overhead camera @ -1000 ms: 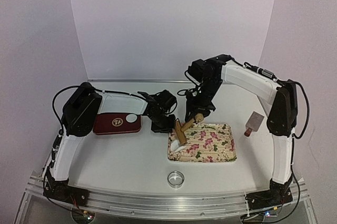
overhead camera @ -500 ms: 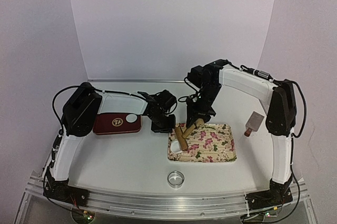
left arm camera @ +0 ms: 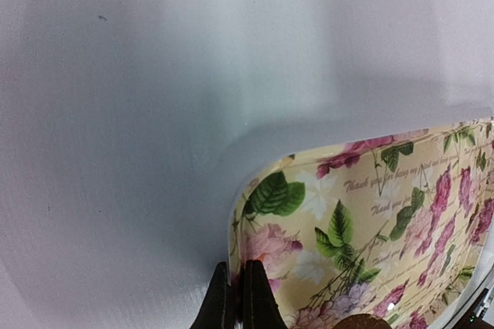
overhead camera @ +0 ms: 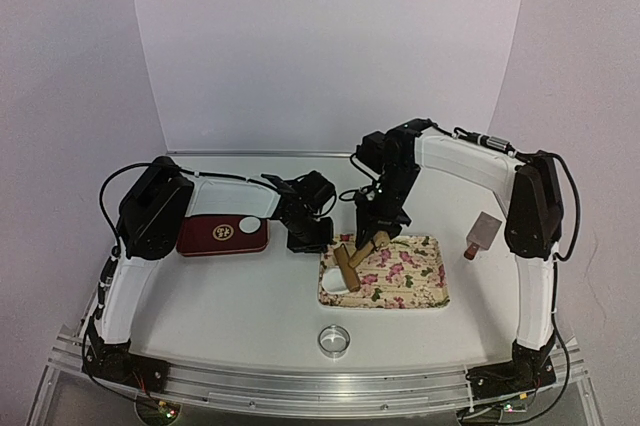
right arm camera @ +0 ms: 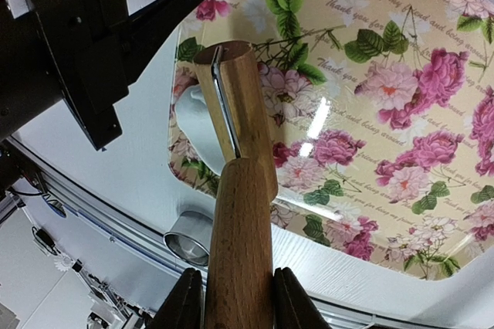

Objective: Roll out the dumpling wrappers from the dough
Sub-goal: Flatten out the dough on the work surface.

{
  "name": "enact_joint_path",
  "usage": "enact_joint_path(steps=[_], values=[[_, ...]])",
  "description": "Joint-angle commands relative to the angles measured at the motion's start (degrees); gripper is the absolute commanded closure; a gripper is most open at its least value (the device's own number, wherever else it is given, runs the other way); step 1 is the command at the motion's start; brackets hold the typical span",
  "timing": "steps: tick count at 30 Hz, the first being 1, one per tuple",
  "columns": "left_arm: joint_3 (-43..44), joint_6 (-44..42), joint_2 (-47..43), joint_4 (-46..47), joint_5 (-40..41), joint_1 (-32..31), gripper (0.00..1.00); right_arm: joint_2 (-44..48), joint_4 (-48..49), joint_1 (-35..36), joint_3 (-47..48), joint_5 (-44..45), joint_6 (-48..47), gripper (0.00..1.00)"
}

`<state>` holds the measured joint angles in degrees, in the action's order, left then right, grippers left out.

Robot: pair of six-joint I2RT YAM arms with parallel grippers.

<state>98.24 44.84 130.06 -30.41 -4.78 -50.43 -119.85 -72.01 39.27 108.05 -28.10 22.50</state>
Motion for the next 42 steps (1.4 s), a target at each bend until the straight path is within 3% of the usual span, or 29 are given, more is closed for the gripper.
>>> enact_joint_path(steps=[1, 22, 29, 36, 42], values=[[0.86, 0.02, 0.86, -0.20, 1.32, 0.07, 1.00, -1.31, 1.85, 0.82, -0.27, -0.62, -1.48, 1.00], [-0.56, 0.38, 0.47, 0.40, 0.75, 0.16, 1.00, -10.32, 1.01, 3.10, -1.68, 7.25, 1.03, 1.00], [-2.56, 0.25, -0.31, 0.20, 1.77, 0.76, 1.00, -13.26, -0.60, 3.01, -1.85, 14.49, 3.05, 1.00], [-10.02, -0.10, -4.86, 2.47, 3.69, 2.84, 1.00, -13.26, -2.20, -0.96, -5.89, 17.91, 2.09, 1.00], [-11.20, -2.34, -5.29, 2.20, 4.52, 3.22, 1.00, -11.38, -2.15, -5.24, -10.71, 19.37, -0.14, 1.00]])
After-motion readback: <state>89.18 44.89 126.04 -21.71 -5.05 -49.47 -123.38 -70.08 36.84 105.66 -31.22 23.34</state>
